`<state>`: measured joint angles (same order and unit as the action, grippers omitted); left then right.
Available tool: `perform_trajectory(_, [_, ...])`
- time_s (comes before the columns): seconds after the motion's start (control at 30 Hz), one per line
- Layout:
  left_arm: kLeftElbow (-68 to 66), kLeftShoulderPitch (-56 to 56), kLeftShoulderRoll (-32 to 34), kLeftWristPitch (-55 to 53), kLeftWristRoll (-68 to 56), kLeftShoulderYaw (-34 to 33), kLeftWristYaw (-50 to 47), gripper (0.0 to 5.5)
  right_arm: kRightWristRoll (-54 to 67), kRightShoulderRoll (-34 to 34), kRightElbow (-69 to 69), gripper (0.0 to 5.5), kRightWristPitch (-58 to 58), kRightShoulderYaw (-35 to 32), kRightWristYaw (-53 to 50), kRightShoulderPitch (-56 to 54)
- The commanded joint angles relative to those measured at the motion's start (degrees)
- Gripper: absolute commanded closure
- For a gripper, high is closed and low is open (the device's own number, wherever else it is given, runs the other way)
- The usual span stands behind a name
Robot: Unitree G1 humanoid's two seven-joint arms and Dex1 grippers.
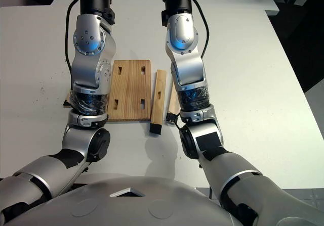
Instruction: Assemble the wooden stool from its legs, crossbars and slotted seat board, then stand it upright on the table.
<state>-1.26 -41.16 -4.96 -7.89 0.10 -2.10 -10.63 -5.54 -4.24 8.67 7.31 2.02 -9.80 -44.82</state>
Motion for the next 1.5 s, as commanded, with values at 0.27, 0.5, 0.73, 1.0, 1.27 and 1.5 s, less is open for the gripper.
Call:
perform_trajectory(0.27, [1.93,2.32,-0.83,-2.21,-2.6,-0.85,0.58,2.07,-1.86,0.28,-1.43,1.99,-0.49,0.75,-0.62,1.34])
perform_trajectory(0.5, [0.53,1.37,-0.44,-1.42,-2.27,-0.56,0.78,2.07,-2.0,-0.01,-1.11,1.99,-0.97,0.68,-0.54,1.46])
perform_trajectory(0.73, [0.03,0.81,-0.51,-1.1,-2.06,-0.06,0.84,2.09,-2.15,-0.29,-0.75,2.24,-1.44,0.48,-0.99,1.23])
perform_trajectory(1.0, [-0.04,0.76,-0.63,-0.63,-1.74,0.21,0.57,2.09,-2.11,-0.2,-0.3,2.24,-1.36,0.36,-0.9,1.21])
perform_trajectory(1.27, [0.35,1.16,-0.42,-0.93,-1.84,0.11,0.6,2.09,-1.91,-0.9,-0.48,2.24,-1.3,0.19,-1.31,1.34])
perform_trajectory(1.5, [0.27,1.39,-0.43,-0.86,-1.67,0.21,0.48,2.09,-1.9,-0.99,-0.75,2.24,-1.1,0.69,-0.48,1.71])
